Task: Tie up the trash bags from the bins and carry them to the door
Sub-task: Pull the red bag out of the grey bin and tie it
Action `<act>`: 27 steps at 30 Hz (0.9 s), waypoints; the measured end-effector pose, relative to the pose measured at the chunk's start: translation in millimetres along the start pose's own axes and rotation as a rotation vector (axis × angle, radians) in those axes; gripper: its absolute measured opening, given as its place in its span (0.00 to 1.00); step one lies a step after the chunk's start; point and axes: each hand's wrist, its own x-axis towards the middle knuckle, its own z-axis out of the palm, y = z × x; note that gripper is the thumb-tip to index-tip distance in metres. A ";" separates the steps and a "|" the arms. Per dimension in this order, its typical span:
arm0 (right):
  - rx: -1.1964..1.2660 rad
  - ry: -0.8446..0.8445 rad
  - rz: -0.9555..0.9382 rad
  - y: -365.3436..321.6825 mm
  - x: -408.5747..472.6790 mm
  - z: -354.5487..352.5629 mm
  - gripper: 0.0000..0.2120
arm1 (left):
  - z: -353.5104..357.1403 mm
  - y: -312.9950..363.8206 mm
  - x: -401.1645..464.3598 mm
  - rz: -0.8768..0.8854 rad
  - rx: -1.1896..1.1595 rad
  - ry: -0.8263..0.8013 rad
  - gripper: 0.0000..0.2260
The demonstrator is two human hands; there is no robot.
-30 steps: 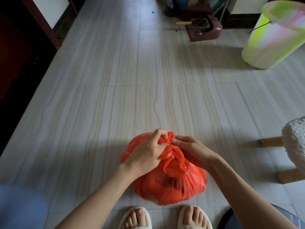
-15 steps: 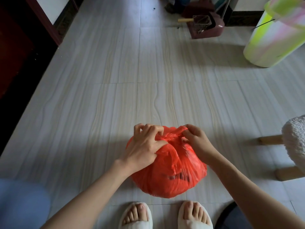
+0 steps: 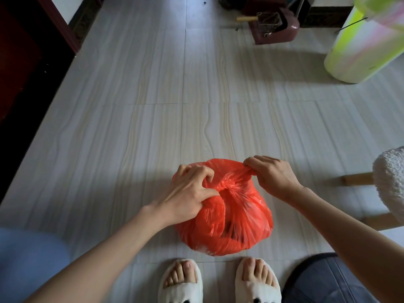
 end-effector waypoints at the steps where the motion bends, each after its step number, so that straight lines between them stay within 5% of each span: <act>1: 0.094 0.039 0.067 -2.6 -0.2 0.0 0.16 | 0.2 -1.0 0.6 -0.006 0.001 0.008 0.18; 10: 1.237 0.013 0.740 -24.8 -0.7 -10.0 0.12 | 9.9 2.9 -2.4 -0.079 -0.042 0.046 0.14; 17: 1.428 -0.054 0.837 -41.2 11.8 -0.1 0.15 | 9.9 7.0 -0.9 -0.056 -0.126 -0.029 0.13; 22: 1.036 -0.264 0.717 -35.8 14.3 0.5 0.17 | 17.1 8.3 -2.2 -0.143 -0.306 -0.034 0.14; 27: 0.929 -0.372 0.766 -37.4 13.0 3.1 0.24 | 23.0 15.6 7.3 -0.267 -0.581 0.022 0.11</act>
